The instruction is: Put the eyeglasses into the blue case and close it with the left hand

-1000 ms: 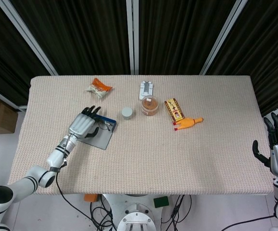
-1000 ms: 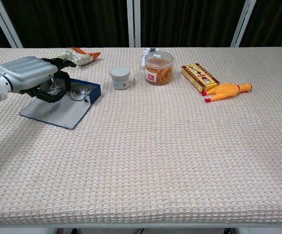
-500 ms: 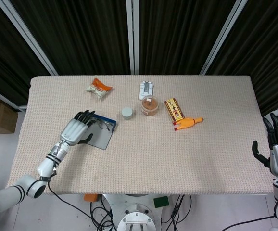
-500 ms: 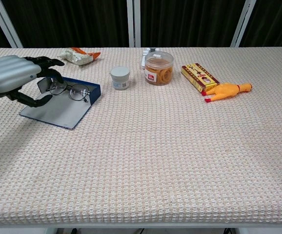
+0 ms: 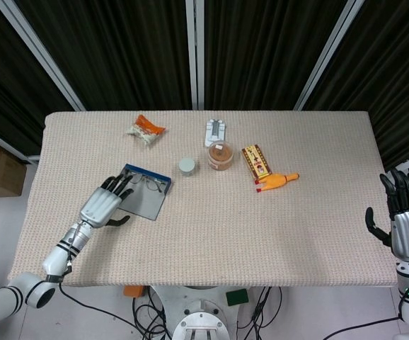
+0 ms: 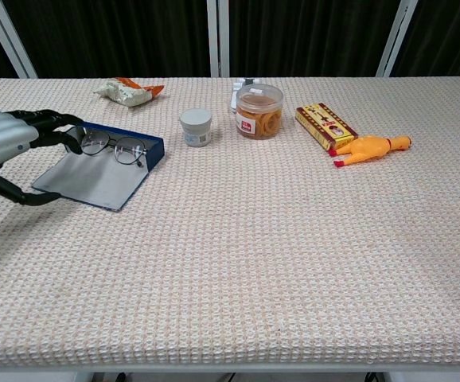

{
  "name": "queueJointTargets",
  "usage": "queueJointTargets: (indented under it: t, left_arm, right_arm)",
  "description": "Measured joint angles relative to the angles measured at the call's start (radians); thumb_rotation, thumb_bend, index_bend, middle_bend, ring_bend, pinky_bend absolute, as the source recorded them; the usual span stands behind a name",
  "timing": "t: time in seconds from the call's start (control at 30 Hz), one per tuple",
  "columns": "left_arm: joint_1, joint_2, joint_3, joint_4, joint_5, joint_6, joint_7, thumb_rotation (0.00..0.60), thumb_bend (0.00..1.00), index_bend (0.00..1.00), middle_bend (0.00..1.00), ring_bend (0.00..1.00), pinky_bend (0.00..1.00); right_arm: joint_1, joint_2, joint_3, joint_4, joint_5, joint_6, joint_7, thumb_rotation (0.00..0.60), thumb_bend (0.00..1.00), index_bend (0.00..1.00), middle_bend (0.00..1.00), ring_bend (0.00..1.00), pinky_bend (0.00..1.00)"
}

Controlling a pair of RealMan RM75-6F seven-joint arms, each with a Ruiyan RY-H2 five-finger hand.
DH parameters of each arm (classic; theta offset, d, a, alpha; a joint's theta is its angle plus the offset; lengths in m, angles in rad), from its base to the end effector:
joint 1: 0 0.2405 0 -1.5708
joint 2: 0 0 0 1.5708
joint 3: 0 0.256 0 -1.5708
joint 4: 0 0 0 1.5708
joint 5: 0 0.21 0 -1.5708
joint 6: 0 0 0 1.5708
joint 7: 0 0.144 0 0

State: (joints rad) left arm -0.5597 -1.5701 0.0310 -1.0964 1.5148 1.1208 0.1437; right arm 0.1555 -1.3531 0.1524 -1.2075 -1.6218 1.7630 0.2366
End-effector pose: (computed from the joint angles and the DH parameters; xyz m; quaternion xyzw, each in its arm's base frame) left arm -0.2633 0.3089 -0.0023 -0.7951 -0.2522 -0.3109 0.4557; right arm -0.3093 -0.2163 0.1622 0.5478 -0.2492 0.5555 0.5738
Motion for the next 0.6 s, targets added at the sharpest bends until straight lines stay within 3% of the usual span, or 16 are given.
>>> queueJointTargets:
  t: [0.27,0.6]
  left_arm:
    - [-0.027,-0.033,0.004,0.041,0.039,-0.024,-0.020,0.440,0.16,0.22,0.00,0.00,0.14]
    - [-0.046,-0.007,0.003,0.028,0.060,-0.032,-0.006,0.575,0.15,0.34,0.00,0.00,0.14]
  right_arm:
    - [-0.001,0.009,0.001,-0.011,-0.001,0.002,-0.009,0.600,0.57,0.00,0.00,0.00,0.00]
    - [-0.004,0.002,-0.001,0.003,0.008,-0.006,-0.002,0.600,0.57,0.00,0.00,0.00,0.00]
